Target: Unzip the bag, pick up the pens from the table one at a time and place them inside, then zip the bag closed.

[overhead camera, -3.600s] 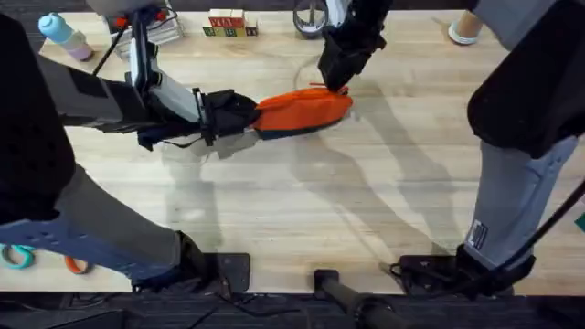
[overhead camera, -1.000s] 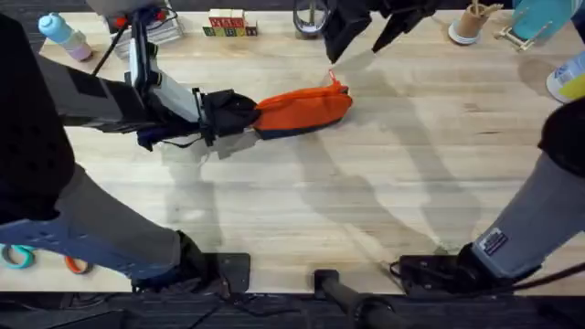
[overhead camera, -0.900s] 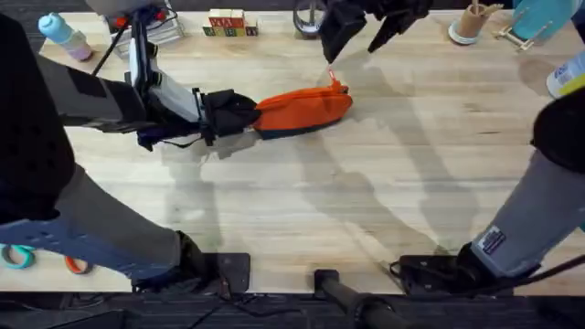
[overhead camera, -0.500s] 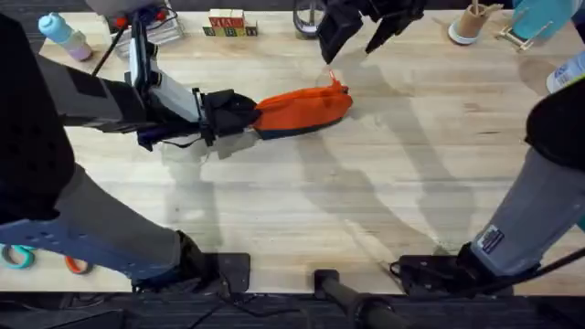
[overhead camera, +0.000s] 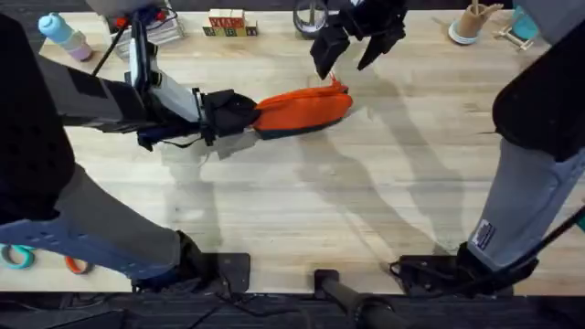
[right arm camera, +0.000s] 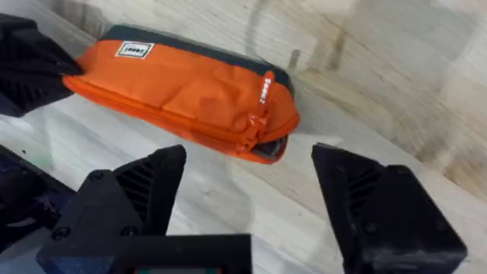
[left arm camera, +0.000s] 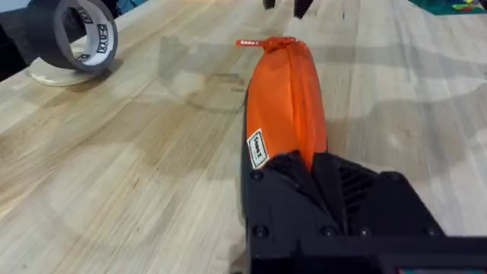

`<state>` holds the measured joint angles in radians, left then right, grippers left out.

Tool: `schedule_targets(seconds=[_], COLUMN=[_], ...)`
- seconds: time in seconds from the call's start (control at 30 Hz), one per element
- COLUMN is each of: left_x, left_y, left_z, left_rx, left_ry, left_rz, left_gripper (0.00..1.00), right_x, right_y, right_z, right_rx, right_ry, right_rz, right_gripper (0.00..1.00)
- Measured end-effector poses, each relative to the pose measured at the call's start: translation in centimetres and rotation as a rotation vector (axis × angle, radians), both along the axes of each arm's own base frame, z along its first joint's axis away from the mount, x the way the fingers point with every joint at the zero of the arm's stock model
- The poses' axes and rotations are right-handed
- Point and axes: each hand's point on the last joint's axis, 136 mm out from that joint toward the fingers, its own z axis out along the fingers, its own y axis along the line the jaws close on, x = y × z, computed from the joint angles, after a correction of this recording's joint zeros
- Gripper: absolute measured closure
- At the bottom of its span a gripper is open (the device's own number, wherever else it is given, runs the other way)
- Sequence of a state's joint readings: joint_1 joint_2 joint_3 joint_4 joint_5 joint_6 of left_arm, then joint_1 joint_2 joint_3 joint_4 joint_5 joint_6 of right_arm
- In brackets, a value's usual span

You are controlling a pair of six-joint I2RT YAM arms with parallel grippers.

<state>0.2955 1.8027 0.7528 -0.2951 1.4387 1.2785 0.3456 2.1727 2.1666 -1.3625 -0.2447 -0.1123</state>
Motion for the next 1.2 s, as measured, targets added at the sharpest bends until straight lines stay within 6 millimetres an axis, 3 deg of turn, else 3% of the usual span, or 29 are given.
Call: schedule_targets(seconds=[0.27,0.57,0.87,1.2], left_x=[0.0,0.0,0.0,0.0], left_y=[0.0,0.0,0.0,0.0], left_z=[0.0,0.0,0.0,0.0], left_rx=[0.0,0.0,0.0,0.0], left_ry=[0.0,0.0,0.0,0.0], left_rz=[0.0,0.0,0.0,0.0], left_gripper=[0.959,0.959,0.959,0.959], right_x=[-0.3,-0.3,-0.3,-0.6], right_y=[1.1,1.3,1.2,0.6], right_z=[-0.7,-4.2,-4.3,-4.3], right_rx=[-0.003,-0.033,-0.034,-0.056], right_ry=[0.01,0.094,0.101,0.114], right_rz=[0.022,0.007,-0.002,-0.006], right_gripper=[0.005,0.02,0.281,0.646])
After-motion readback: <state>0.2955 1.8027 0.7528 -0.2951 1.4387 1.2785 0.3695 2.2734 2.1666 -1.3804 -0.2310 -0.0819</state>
